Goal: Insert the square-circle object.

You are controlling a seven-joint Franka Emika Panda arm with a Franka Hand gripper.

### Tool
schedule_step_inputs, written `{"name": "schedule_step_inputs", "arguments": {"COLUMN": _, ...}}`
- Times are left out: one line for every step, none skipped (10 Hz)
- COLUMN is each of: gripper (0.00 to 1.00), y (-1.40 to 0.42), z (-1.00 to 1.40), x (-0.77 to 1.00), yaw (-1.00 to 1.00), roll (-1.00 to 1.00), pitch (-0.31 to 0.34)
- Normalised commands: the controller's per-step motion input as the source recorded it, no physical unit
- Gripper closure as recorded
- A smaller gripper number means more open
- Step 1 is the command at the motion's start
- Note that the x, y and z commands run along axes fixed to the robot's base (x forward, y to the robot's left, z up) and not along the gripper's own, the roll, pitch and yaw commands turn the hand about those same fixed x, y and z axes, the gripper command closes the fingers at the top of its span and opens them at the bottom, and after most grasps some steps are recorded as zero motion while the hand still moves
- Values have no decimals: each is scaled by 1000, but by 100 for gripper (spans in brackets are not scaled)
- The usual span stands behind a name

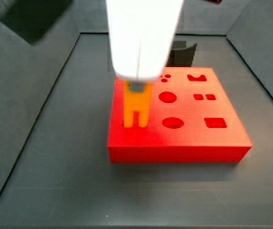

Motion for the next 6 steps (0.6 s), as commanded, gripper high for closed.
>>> {"name": "schedule_step_inputs", "arguments": {"gripper": 100, "y": -63, "z": -977, "x": 157, "yaw": 0, "roll": 76, "pitch": -116}}
{"name": "schedule_step_inputs", "arguments": {"gripper": 100, "y": -106, "z": -943, "x": 0, "yaw": 0, "roll": 99, "pitch": -144}}
{"name": "schedule_step_inputs", "arguments": {"gripper": 100, "y": -160, "z": -834, "x": 0, "yaw": 0, "roll": 249, "pitch": -67}}
{"name": "schedule_step_inputs", "arguments": {"gripper": 100, "y": -203, "z": -737, "x": 0, "yaw": 0, "roll": 316, "pitch": -27}}
{"name": "schedule_step_inputs", "arguments": {"gripper": 100, "y": 0, "z": 0, "x": 0, "yaw": 0, "roll": 39, "pitch": 0}}
{"name": "schedule_step_inputs", "arguments": {"gripper": 100, "y": 0, "z": 0, "x": 0, "yaw": 0, "roll": 0, "pitch": 0}}
